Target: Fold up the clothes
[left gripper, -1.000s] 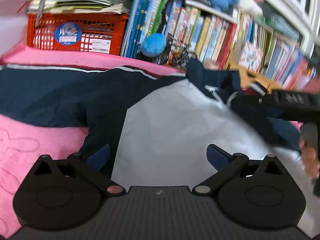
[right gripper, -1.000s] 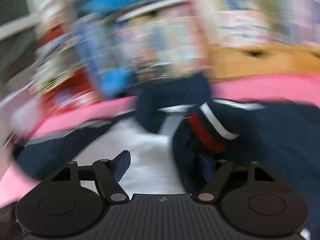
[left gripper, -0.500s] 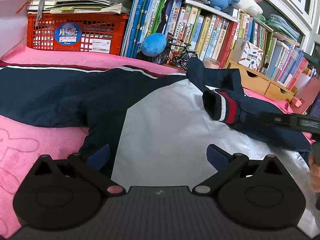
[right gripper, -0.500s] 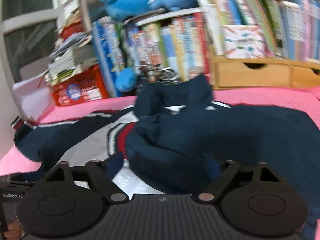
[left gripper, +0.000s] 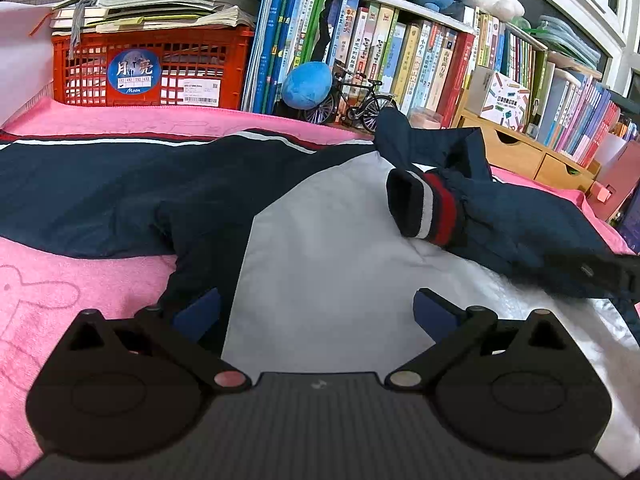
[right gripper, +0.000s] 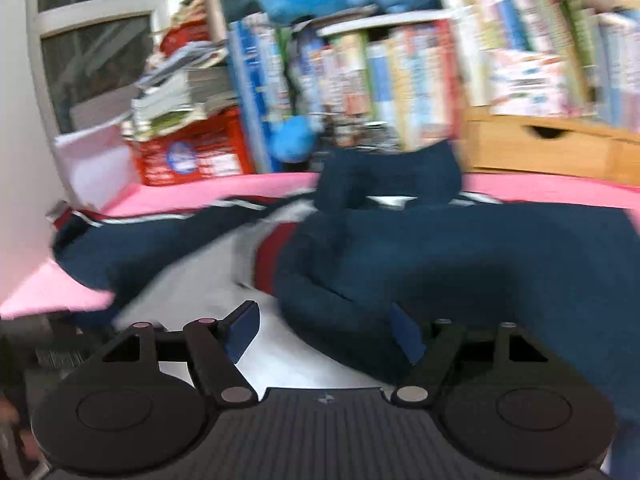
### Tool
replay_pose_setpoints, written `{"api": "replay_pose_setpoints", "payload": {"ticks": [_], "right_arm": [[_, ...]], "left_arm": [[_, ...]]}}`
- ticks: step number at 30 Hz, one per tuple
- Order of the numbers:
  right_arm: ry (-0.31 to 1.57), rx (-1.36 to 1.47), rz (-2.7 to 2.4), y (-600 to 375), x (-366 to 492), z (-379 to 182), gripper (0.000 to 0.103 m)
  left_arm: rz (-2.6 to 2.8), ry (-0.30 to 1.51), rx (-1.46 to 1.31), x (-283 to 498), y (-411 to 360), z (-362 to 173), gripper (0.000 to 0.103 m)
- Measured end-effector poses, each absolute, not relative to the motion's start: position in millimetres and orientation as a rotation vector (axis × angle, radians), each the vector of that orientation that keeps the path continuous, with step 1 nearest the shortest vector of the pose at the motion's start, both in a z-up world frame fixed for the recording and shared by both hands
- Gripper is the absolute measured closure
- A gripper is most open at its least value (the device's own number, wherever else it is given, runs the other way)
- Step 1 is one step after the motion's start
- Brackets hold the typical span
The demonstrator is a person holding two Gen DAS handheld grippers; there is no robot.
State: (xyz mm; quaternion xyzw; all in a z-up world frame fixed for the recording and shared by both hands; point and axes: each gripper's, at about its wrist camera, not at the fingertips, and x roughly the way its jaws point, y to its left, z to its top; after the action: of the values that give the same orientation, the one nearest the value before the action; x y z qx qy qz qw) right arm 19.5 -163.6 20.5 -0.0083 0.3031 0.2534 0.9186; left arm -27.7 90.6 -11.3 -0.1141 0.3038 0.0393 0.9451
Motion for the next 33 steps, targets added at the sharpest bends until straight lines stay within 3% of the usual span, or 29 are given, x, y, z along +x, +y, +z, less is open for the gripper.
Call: {"api": "replay_pose_setpoints", "payload": {"ticks": [10,17,18,20,21,23,29,33], "right_arm": [[0.532,-0.122,0.227,-232.4,-31.8,-7.3,0.021],[0.612,-0.150,0.192,-227.9,-29.4,-15.7,0.014],[0.613,-0.149,0.191,-228.2,-29.4,-15.1,0.014],[0.621,-0.138,0.195,-229.2,-28.2,-15.5,0.013],[0.626,-0.127,0.196,-230.3,-27.3,-16.6,0.013],[0.636,-0.104,0.198,-232.9,-25.7,-17.9,0.012],[0.656,-0.064,0.193,-236.1,-23.9,-23.2,0.009],[0.661,-0.063,0.186,-234.7,-23.6,-24.0,0.007]], "left_arm": [[0.043,0.668,-0.378,26.5,72.7,7.8,0.000],[0.012,0.696,-0.497,85.2,62.2,-5.2,0.000],[0.009,0.696,-0.472,91.1,56.8,-7.2,0.002],[0.017,0.695,-0.373,96.3,42.2,-6.4,0.047],[0.020,0.686,-0.331,97.0,36.4,-4.5,0.057],[0.018,0.646,-0.284,94.7,31.0,1.6,0.068],[0.106,0.452,-0.174,77.6,51.3,48.2,0.070],[0.150,0.489,-0.112,80.4,72.5,41.9,0.067]]}}
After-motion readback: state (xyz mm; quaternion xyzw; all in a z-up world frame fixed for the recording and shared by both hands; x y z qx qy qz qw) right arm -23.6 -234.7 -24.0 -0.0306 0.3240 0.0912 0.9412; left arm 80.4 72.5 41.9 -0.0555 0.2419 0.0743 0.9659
